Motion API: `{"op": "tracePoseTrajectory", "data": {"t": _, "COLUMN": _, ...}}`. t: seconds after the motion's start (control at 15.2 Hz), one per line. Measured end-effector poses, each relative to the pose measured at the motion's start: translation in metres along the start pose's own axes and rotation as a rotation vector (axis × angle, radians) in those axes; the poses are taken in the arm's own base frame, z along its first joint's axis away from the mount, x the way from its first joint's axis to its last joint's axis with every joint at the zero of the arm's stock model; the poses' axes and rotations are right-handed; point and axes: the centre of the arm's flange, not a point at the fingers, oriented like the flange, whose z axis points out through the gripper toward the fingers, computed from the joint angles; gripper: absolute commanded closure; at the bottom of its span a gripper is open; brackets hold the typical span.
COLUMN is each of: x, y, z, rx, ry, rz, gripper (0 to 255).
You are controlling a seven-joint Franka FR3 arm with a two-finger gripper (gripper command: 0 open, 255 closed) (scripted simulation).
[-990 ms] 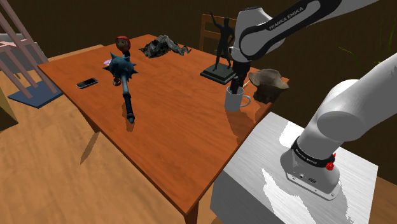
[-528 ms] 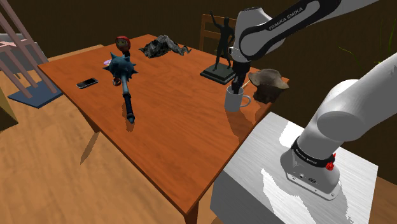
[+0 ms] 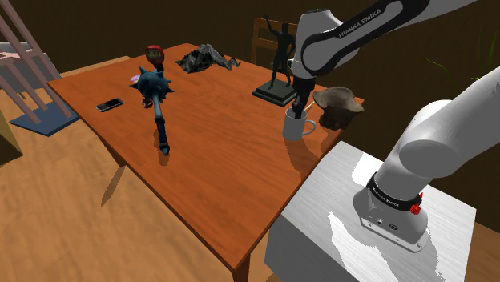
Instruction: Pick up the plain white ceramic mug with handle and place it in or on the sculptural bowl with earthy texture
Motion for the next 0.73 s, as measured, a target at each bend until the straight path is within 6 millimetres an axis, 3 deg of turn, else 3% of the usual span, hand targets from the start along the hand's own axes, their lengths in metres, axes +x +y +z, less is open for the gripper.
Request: {"op": "tracePoseTrajectory", "data": {"t": 0.73, "x": -0.003, "y": 0.0, "z": -0.052, "rx": 0.0, "ry": -0.001, "rz": 0.0, "gripper": 255}}
